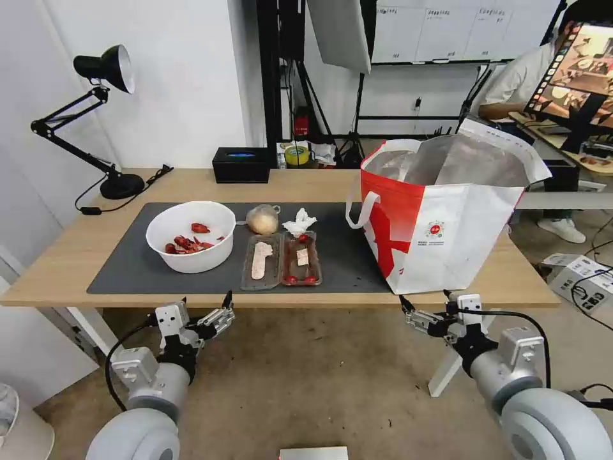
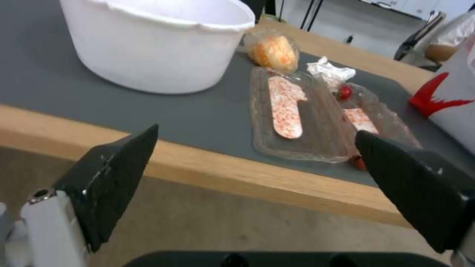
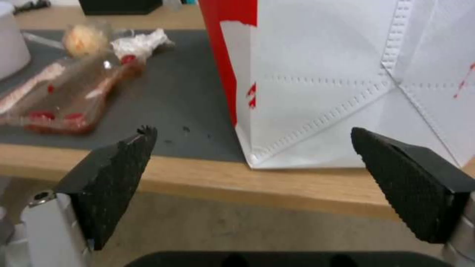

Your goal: Pick up the trash from the table and place it into the takeout bag.

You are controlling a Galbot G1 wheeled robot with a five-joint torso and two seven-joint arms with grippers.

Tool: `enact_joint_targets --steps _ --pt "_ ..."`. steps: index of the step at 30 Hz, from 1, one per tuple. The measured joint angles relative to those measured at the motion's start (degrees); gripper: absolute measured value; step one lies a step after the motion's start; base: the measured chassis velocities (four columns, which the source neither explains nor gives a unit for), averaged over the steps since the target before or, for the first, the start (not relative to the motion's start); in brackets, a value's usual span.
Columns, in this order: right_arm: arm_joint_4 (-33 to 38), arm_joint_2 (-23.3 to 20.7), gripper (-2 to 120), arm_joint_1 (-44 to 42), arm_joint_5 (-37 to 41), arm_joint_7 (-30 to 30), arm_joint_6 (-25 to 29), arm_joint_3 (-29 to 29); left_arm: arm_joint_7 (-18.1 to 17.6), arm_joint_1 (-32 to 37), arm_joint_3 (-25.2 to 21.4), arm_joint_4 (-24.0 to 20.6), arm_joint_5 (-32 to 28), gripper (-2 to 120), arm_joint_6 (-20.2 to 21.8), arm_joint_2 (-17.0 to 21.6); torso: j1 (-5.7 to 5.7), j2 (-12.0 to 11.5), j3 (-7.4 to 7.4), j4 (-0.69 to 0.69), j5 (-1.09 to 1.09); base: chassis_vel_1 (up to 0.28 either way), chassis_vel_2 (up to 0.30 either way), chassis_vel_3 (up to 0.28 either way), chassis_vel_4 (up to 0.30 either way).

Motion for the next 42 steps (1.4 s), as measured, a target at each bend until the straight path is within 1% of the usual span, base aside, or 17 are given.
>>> enact_joint_targets --steps 3,8,10,11,12,14,15,16,17,19,20,23,25,29,31,39,42 --pt "-0.7 0.5 100 0.5 0.1 -0.2 2.1 -0.7 -3.2 -0.7 1.3 -0.5 -7.4 100 0.0 -0.4 0.00 0.0 0.00 0.00 0.00 0.000 0.000 0.000 0.000" --pt "-0.9 0.6 100 0.5 0.2 -0.3 2.6 -0.9 -4.3 -1.1 1.7 -0.7 -10.4 100 -0.1 -0.6 0.00 0.0 0.00 0.00 0.00 0.000 0.000 0.000 0.000" --pt "-1.1 0.8 100 0.6 0.1 -0.4 3.3 -1.1 -7.5 -2.2 3.6 -1.0 -16.2 100 -1.7 -0.8 0.00 0.0 0.00 0.01 0.01 0.000 0.000 0.000 0.000" --pt "-1.2 0.8 100 0.6 0.1 -0.5 3.6 -1.2 -10.5 -3.5 5.8 -1.0 -20.7 100 -4.0 -1.0 0.00 0.0 0.00 0.00 0.00 0.000 0.000 0.000 0.000" --pt "-1.2 0.8 100 0.6 0.1 -0.5 3.6 -1.2 -10.5 -3.5 5.8 -1.0 -20.7 100 -4.0 -1.0 0.00 0.0 0.00 0.00 0.00 0.000 0.000 0.000 0.000" --pt "-1.3 0.8 100 0.5 -0.1 -1.2 4.2 -1.2 -15.6 -5.8 8.4 -1.3 -30.5 100 -6.8 -1.9 0.01 0.0 0.00 -0.01 0.00 0.000 0.000 0.000 0.000" --pt "-1.4 0.7 100 0.5 -0.3 -1.4 4.6 -1.2 -16.3 -6.4 9.6 -1.4 -33.4 100 -8.0 -2.5 0.00 0.0 0.00 0.00 0.00 0.000 0.000 0.000 0.000" --pt "-1.4 0.7 100 0.5 -0.3 -1.4 4.6 -1.2 -16.3 -6.4 9.6 -1.4 -33.4 100 -8.0 -2.5 0.00 0.0 0.00 0.00 0.00 0.000 0.000 0.000 0.000" --pt "-1.7 0.7 100 0.6 -0.5 -1.5 5.1 -1.5 -16.3 -7.0 11.6 -0.7 -34.4 100 -10.3 -3.1 0.00 0.0 0.00 0.00 0.00 0.000 0.000 0.000 0.000" --pt "-2.4 0.5 100 0.8 -1.8 -2.2 6.3 -2.5 -14.1 -8.1 14.6 1.8 -33.1 100 -12.9 -3.0 0.01 0.0 0.00 -0.01 0.00 0.000 0.000 0.000 0.000" --pt "-2.4 0.5 100 0.8 -1.8 -2.2 6.3 -2.5 -14.1 -8.1 14.6 1.8 -33.1 100 -12.9 -3.0 0.01 0.0 0.00 -0.01 0.00 0.000 0.000 0.000 0.000" --pt "-3.7 -0.1 100 2.6 -2.9 -2.7 6.9 -5.5 -13.2 -8.6 14.2 2.8 -32.7 100 -14.6 -3.9 0.00 0.0 0.00 0.00 0.00 0.000 0.000 0.000 0.000" --pt "-4.1 -0.2 100 3.1 -3.1 -2.8 7.0 -6.3 -13.1 -8.7 13.9 3.0 -32.7 100 -15.0 -4.3 0.01 0.0 0.00 0.03 0.00 0.000 0.000 0.000 0.000" --pt "-4.8 0.0 100 3.3 -3.8 -2.9 7.4 -7.8 -12.9 -9.2 13.6 4.1 -33.7 100 -15.3 -5.0 0.01 0.0 0.00 0.00 0.00 0.000 0.000 0.000 0.000" --pt "-5.0 0.1 100 3.5 -3.9 -2.9 7.5 -8.2 -12.3 -9.7 13.8 5.2 -33.9 100 -15.3 -5.0 0.00 0.0 0.00 0.00 0.00 0.000 0.000 0.000 0.000" --pt "-5.7 0.5 100 3.8 -4.2 -2.9 7.8 -8.5 -11.8 -13.2 14.2 8.5 -35.9 100 -15.4 -4.9 0.01 0.0 0.00 0.00 0.00 0.000 0.000 0.000 0.000" --pt "-5.8 0.8 100 3.6 -4.4 -2.9 7.9 -8.5 -11.8 -13.7 14.4 9.0 -36.1 100 -15.5 -4.9 0.01 0.0 0.00 0.00 0.00 0.000 0.000 0.000 0.000"
